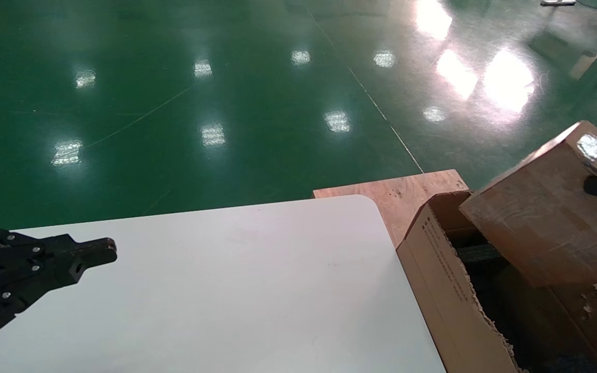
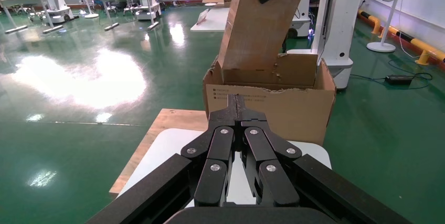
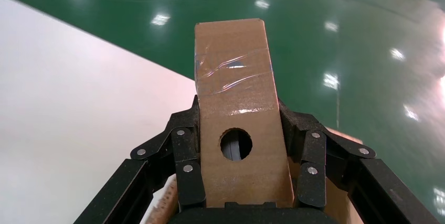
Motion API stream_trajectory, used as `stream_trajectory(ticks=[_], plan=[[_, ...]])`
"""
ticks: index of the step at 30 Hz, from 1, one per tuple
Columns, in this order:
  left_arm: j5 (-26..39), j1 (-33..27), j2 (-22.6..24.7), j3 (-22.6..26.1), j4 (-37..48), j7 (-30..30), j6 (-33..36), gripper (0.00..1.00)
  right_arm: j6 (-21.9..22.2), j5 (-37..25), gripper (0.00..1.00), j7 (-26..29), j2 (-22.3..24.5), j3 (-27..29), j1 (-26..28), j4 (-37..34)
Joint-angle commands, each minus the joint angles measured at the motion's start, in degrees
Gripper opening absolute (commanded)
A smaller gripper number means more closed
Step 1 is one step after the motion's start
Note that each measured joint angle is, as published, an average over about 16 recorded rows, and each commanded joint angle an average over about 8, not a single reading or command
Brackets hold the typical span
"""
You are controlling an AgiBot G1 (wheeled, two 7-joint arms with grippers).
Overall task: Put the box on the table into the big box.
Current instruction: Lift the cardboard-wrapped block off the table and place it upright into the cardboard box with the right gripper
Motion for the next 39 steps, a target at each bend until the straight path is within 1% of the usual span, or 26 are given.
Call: stream_trajectory(ticks=[1, 9, 12, 16, 21, 29, 35, 39], plan=[[0.00, 0.00, 0.00, 0.00, 0.00, 0.00, 0.00, 0.00, 1.96, 1.12, 0.00, -1.19, 1.70, -3.12, 1.00, -0.01], [-0.02, -0.01, -0.01, 0.02, 0.00, 0.01, -0.01, 0.00, 9.14, 2.48, 0.00, -5.53, 8.80, -14.39, 6.58, -0.17], [-0.02, -0.01, -0.01, 0.03, 0.00, 0.01, -0.01, 0.00, 10.97, 2.61, 0.00, -6.73, 10.77, -17.14, 8.44, -0.25], [-0.03, -0.01, -0.02, 0.04, 0.00, 0.02, -0.02, 0.00, 12.65, 2.60, 0.00, -7.88, 12.10, -19.74, 10.31, -0.44], [-0.03, -0.01, -0.02, 0.05, 0.00, 0.02, -0.02, 0.00, 14.44, 2.52, 0.00, -8.61, 12.21, -23.48, 12.47, -0.92], [-0.05, -0.02, -0.03, 0.07, 0.00, 0.03, -0.03, 0.00, 17.08, 2.86, 0.00, -9.86, 10.92, -30.15, 16.73, -2.90], [-0.05, -0.02, -0.03, 0.08, 0.00, 0.04, -0.03, 0.00, 17.40, 3.45, 0.00, -11.30, 9.94, -33.33, 19.43, -6.22], [-0.06, -0.02, -0.04, 0.09, 0.00, 0.04, -0.04, 0.00, 16.64, 3.78, 0.00, -12.52, 9.72, -34.73, 20.69, -9.06]])
